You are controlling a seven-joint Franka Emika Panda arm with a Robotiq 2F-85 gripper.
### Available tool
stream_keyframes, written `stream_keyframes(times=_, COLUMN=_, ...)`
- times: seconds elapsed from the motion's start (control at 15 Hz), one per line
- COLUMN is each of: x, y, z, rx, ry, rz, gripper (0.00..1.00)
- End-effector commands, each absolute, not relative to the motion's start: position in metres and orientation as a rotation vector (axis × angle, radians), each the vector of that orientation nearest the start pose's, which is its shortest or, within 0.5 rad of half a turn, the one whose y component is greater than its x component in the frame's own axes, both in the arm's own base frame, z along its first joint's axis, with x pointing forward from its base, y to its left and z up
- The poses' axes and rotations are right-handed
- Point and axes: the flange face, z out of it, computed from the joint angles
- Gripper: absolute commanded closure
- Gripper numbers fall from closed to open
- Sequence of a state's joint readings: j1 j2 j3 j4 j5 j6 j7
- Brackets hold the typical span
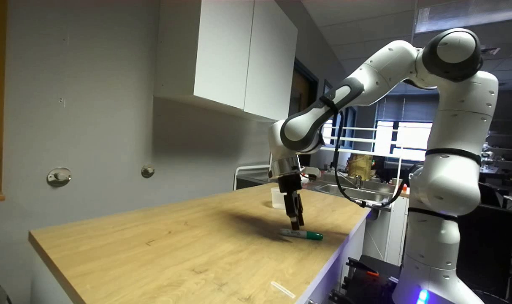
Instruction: Put the marker in the cup
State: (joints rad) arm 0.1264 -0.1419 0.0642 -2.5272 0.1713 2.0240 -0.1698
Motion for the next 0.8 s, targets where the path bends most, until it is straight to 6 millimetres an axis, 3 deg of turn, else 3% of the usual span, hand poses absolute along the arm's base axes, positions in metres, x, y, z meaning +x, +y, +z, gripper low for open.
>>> stream_keyframes(times=0.0, x=0.3999, y=0.0884, z=0.2954, rx=-2.927, ry=-0.366, rz=0.558, gripper=0.00)
stream_keyframes(times=0.2, x=0.4006, y=0.0891, z=0.2903, rx=-2.929, ry=-0.366, rz=0.572, gripper=0.00)
stream_keyframes(times=0.27, x=0.4005, y=0.0895, z=0.2892, rx=-2.933, ry=-0.361, rz=0.573, gripper=0.25)
stream_keyframes(times=0.33, x=0.4005, y=0.0896, z=0.2884, rx=-2.936, ry=-0.360, rz=0.575, gripper=0.25)
stream_keyframes(times=0.73, x=0.4026, y=0.0895, z=0.2919, rx=-2.942, ry=-0.357, rz=0.573, gripper=0.71)
